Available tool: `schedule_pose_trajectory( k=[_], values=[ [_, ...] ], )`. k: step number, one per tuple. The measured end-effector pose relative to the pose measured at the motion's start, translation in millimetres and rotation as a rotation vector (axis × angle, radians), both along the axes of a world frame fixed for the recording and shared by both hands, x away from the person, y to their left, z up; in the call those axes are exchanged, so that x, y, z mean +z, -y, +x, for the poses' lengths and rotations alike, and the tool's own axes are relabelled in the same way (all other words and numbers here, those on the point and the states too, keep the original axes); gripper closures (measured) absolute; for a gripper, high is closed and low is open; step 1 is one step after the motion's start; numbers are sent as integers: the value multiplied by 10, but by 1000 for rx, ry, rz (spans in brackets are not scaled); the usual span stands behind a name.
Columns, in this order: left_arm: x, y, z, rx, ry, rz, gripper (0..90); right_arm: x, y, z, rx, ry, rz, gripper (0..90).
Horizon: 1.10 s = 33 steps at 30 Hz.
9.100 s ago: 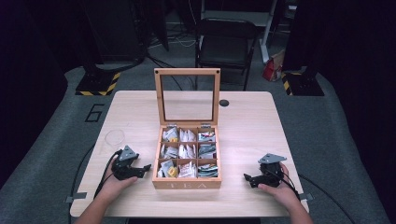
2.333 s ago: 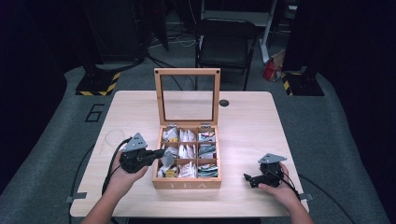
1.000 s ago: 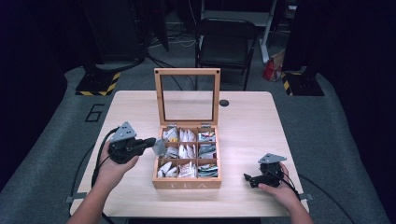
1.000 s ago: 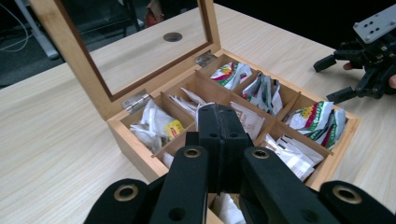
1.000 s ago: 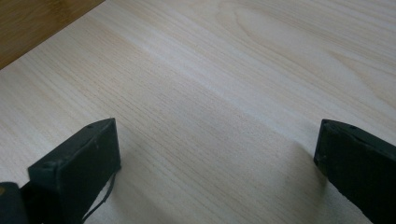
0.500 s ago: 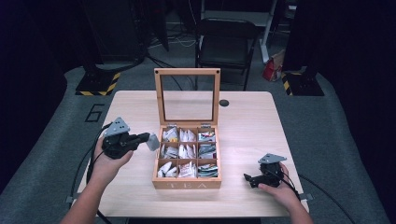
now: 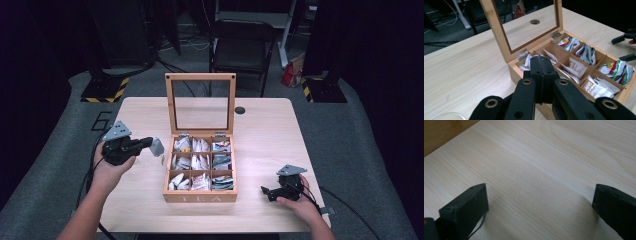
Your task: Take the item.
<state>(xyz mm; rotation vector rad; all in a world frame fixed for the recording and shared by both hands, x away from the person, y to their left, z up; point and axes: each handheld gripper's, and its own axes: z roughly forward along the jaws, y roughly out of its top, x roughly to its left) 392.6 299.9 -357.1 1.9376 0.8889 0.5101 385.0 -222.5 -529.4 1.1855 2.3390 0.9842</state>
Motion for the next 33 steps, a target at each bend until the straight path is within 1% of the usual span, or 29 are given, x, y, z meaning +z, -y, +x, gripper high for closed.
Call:
schedule_pose_trajectory(
  k=[4,5,6,7,12,19,22,23,27,33],
  values=[
    [-7,-44,13,18,7,-7,900,0,-1,0,0,0,0,0],
    [-1,-60,14,17,1,-2,900,-1,-1,0,0,-1,1,0],
    [-5,-70,19,25,5,-7,900,0,0,0,-2,1,-1,0],
    [2,-90,22,24,-2,-2,900,0,0,0,0,0,-1,0],
    [15,-155,36,45,6,-5,900,0,0,0,-1,0,0,0],
    [28,-251,60,72,6,-2,900,0,0,1,1,1,0,0],
    [31,-289,70,86,7,0,900,-1,-1,0,1,-1,1,0],
    [33,-299,72,92,5,-6,900,-1,-1,0,0,-1,1,0],
    [46,-358,85,110,11,0,900,-1,-2,-1,0,-1,1,0],
    [57,-465,104,140,7,-3,900,-1,-1,0,0,-1,1,0]
  ],
)
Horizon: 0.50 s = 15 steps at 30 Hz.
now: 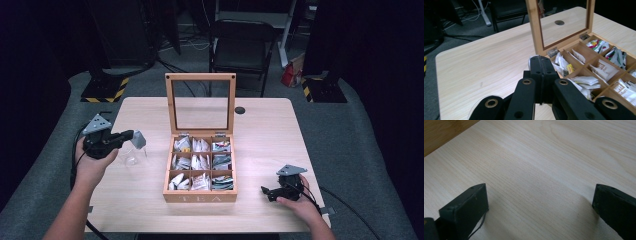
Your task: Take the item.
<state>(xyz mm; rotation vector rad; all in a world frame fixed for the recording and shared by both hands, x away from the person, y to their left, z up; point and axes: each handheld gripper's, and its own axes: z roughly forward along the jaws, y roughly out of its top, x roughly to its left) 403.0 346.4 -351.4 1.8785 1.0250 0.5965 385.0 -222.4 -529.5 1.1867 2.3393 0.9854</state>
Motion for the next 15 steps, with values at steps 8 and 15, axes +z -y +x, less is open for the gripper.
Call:
schedule_pose_trajectory(
  k=[8,15],
  values=[
    [-36,-141,41,53,0,-18,900,1,2,0,0,1,-2,0],
    [-57,-246,80,92,-3,-27,900,0,0,-1,0,-1,0,0]
  ],
)
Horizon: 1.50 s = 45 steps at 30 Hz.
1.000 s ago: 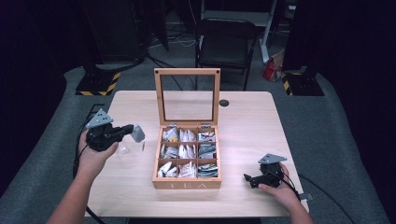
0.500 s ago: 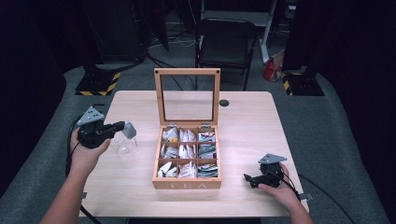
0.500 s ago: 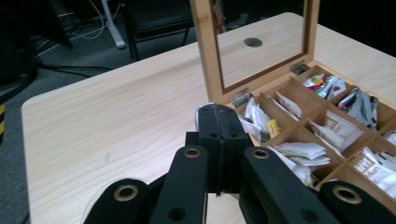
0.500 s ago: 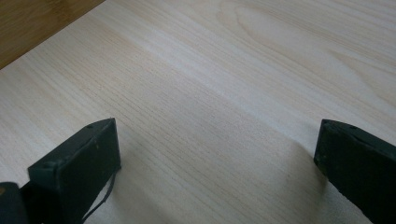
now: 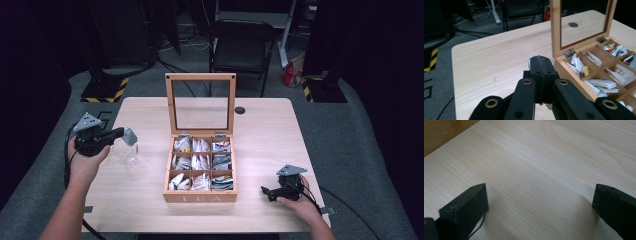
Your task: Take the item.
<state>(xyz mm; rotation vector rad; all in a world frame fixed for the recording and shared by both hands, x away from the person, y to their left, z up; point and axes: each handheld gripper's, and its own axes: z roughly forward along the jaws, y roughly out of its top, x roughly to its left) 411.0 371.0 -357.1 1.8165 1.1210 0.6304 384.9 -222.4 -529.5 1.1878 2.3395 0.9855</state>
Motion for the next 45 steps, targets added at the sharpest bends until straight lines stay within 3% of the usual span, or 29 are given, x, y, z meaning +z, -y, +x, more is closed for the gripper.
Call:
schedule_pose_trajectory(
  k=[12,30,45],
  values=[
    [-22,-164,59,62,-3,-15,900,0,0,0,0,0,0,0],
    [-40,-299,108,112,-14,-9,900,0,1,1,0,1,-1,0],
    [-192,-358,144,146,-41,-1,900,0,1,0,0,1,-1,0]
  ],
)
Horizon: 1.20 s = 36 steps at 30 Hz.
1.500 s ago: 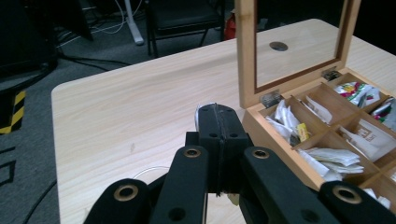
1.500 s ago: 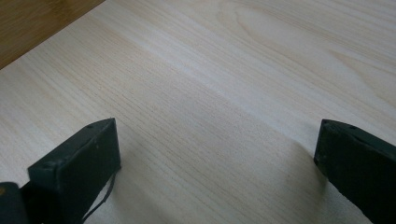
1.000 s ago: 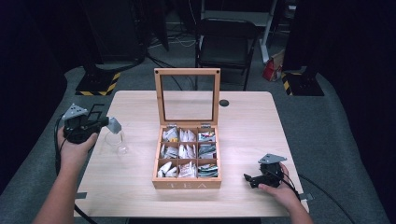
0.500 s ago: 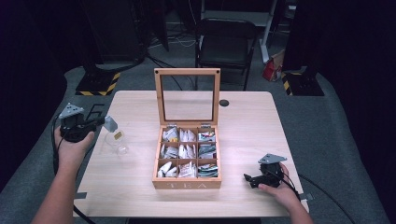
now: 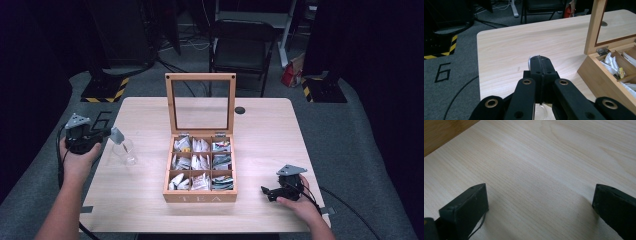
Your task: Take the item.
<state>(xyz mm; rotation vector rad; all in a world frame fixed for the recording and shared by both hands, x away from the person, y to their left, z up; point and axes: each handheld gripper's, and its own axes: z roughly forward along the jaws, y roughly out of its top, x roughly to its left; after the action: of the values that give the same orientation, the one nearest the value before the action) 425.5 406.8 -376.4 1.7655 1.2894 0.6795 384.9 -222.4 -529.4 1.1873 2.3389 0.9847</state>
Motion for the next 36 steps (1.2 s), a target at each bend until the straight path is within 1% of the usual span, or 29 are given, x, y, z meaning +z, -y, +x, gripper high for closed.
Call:
schedule_pose_trajectory(
  k=[5,12,13,15,20,25,28,32,33,34,36],
  values=[
    [-57,1,13,7,-7,-5,900,-1,-1,0,1,0,1,0],
    [-150,8,27,11,-28,-5,900,0,1,1,1,1,-1,0],
    [-164,12,33,12,-25,-3,900,0,1,1,1,1,0,0],
    [-174,15,34,10,-33,-2,900,0,1,1,1,0,-1,0],
    [-231,32,46,15,-38,4,900,0,1,1,1,1,-1,0],
    [-290,51,55,20,-44,1,900,-1,-1,0,0,0,1,0],
    [-313,62,65,18,-53,10,900,0,1,1,1,1,-1,0],
    [-333,80,75,21,-47,8,900,-1,0,1,1,0,0,0],
    [-340,82,75,18,-54,10,900,1,1,1,0,1,-1,0],
    [-357,87,78,20,-50,12,900,0,1,1,1,1,-1,0],
    [-377,88,77,20,-57,11,900,0,-1,0,0,-1,1,0]
  ],
)
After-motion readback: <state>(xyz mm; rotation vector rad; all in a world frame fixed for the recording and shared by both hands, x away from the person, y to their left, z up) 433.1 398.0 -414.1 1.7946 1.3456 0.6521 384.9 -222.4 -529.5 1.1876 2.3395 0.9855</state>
